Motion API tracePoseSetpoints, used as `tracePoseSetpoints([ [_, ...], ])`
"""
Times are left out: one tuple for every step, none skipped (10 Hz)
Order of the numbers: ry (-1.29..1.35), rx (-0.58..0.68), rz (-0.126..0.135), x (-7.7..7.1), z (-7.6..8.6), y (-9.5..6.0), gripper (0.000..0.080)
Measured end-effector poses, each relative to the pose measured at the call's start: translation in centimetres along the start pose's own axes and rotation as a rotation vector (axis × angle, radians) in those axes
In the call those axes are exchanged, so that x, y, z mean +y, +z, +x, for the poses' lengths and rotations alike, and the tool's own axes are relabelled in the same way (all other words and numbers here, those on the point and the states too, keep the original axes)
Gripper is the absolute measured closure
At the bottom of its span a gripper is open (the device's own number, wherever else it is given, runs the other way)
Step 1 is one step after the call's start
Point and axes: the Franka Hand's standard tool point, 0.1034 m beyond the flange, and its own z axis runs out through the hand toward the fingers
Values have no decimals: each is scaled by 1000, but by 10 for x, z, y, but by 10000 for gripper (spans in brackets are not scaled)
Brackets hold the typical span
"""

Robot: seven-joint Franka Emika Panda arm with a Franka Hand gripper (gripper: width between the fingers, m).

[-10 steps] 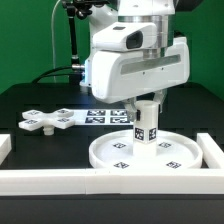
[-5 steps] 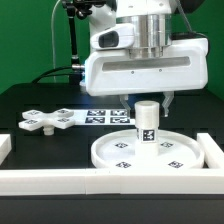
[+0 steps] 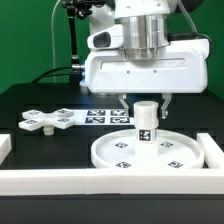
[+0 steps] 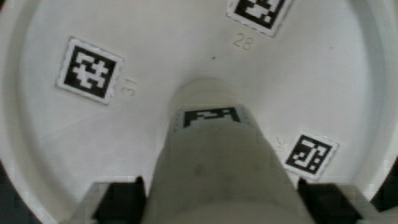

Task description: Assemble round table

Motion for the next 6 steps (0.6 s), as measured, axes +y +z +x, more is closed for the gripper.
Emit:
tracePoseSetpoints([
  [82,-2,7,0,0,0,390],
  [234,-9,23,1,0,0,390],
  [369,-15,29,-1,-1,0,390],
  [491,-20,38,-1,-2,0,390],
  [626,-33,50,-2,-2,0,390],
  [734,-44,57,-3,-2,0,390],
])
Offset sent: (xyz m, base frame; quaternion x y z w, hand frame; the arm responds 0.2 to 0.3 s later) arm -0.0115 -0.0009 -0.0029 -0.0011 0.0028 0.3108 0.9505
